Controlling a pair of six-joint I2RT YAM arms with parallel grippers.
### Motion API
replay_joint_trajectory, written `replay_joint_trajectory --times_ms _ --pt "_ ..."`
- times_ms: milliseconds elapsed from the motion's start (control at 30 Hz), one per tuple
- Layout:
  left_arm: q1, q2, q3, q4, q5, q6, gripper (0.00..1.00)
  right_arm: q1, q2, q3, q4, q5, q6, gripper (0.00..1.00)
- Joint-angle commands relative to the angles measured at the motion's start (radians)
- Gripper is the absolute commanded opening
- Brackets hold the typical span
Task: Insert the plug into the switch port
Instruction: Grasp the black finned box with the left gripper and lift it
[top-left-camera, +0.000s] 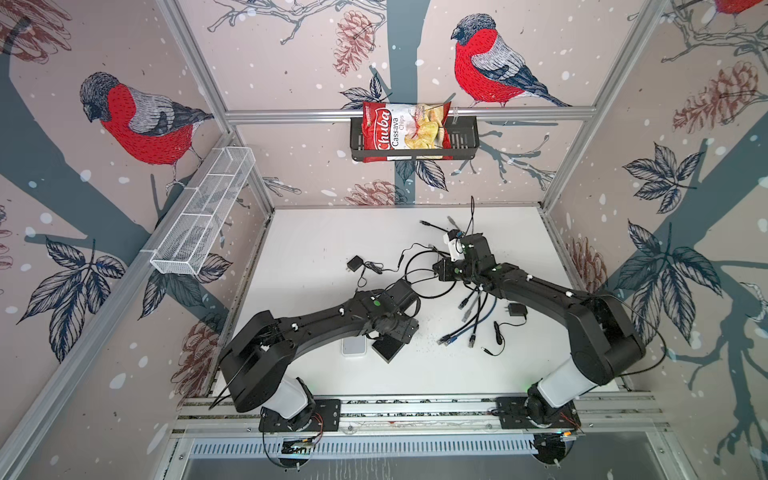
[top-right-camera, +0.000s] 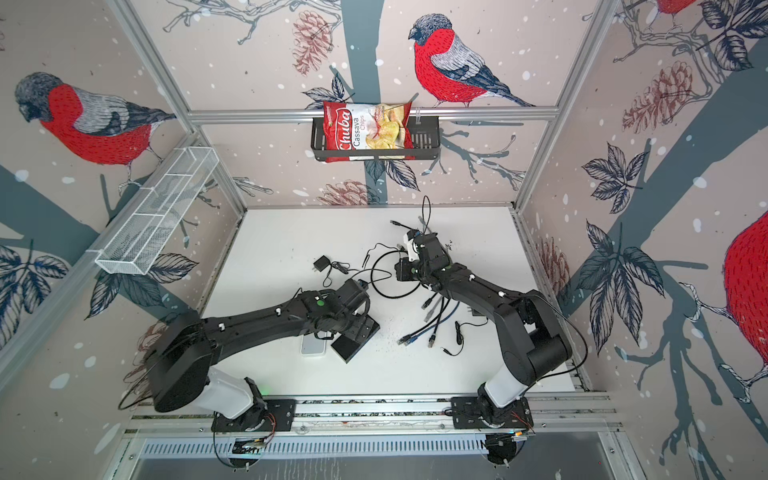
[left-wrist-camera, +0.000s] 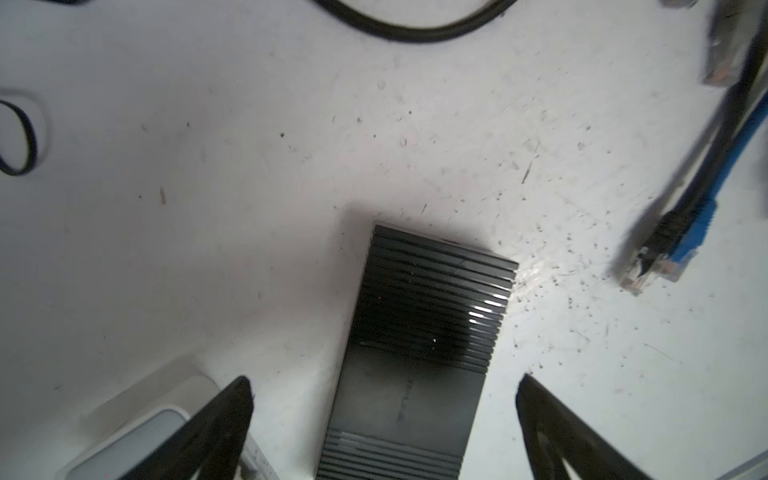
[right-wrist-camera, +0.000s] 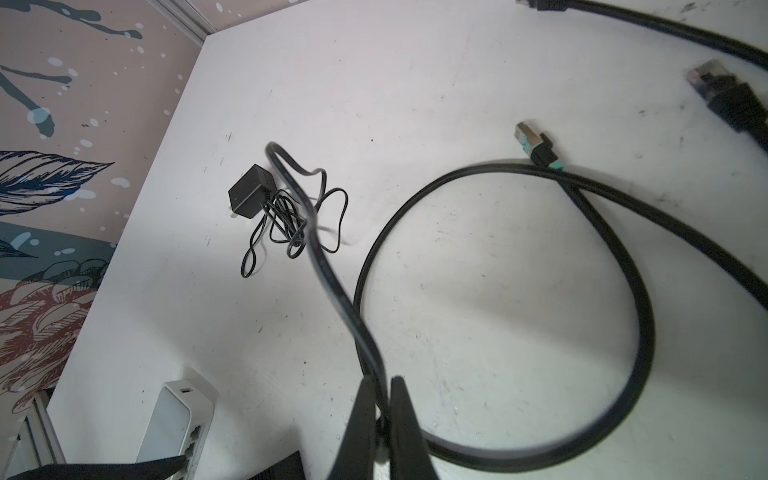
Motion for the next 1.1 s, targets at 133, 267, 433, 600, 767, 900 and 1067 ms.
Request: replay_joint_trajectory --times_ms 133,267,433,600,767,900,1067 --pt "-0.004 0.09 0.038 -0.081 0.069 0.048 0.98 -0.007 -0.018 -0.023 0.011 -0.026 -0.007 0.08" --pt "-0.003 0.13 0.07 -0.089 0.089 0.072 0.98 -0.016 -0.024 -0.033 0.019 -0.028 -0.004 0.09" --pt "-0.005 0.167 0.073 -0.092 0.097 0.083 0.97 -0.025 -0.022 -0.036 0.02 -0.033 -0.004 0.1" --pt "-0.005 0.173 0.066 -0.08 0.107 0.09 0.94 -0.031 -0.019 -0.036 0.021 -0.04 -0.004 0.1" --pt "-0.005 0.192 0.063 -0.076 0.109 0.098 0.86 -0.036 -0.015 -0.031 0.02 -0.049 -0.004 0.1" --pt "-0.005 0.207 0.063 -0.069 0.116 0.104 0.73 -0.037 -0.011 -0.027 0.017 -0.051 -0.004 0.1" --pt "-0.004 0.192 0.053 -0.033 0.09 0.09 0.62 -0.038 -0.013 -0.027 0.02 -0.051 -0.004 0.1"
